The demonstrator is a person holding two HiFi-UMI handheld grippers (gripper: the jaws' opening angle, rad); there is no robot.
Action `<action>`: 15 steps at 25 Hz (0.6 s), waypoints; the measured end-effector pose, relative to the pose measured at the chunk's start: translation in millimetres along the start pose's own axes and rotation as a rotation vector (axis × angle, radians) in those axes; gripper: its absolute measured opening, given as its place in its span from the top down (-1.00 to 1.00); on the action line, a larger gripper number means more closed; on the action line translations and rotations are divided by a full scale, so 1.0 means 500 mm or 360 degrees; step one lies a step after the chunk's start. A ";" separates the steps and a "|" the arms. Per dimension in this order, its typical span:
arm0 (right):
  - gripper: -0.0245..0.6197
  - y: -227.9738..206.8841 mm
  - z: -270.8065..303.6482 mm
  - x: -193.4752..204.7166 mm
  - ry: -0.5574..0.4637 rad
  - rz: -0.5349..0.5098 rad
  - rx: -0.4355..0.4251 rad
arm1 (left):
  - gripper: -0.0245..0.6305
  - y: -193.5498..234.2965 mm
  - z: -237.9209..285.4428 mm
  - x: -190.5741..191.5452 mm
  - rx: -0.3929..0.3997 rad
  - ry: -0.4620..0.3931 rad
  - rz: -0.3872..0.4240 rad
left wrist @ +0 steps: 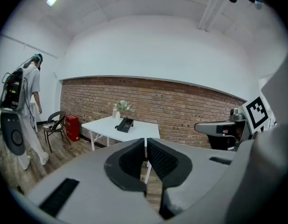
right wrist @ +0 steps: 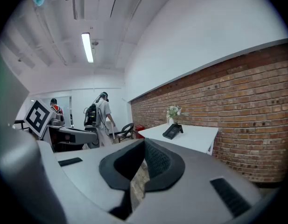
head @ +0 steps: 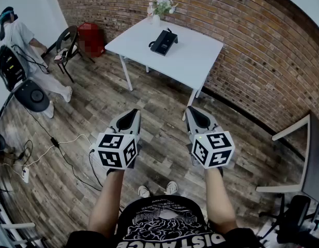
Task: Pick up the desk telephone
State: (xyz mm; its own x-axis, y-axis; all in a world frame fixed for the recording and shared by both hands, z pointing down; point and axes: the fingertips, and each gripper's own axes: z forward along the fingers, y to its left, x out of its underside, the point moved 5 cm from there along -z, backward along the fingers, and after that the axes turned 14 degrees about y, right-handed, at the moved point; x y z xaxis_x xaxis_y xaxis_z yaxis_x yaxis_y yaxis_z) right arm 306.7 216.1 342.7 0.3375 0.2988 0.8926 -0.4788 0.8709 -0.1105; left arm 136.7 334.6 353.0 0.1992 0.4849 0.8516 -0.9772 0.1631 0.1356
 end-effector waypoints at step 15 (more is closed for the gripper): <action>0.92 -0.107 0.037 0.001 0.0014 -0.0027 -0.0085 | 0.86 -0.072 0.111 -0.037 0.0007 0.0011 -0.0011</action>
State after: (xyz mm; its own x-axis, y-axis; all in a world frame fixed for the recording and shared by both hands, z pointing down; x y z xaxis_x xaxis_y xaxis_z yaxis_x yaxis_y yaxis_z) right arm 317.6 162.5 357.1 0.3522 0.2870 0.8908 -0.4291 0.8954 -0.1189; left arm 164.1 271.9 360.5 0.2065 0.4895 0.8472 -0.9761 0.1631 0.1437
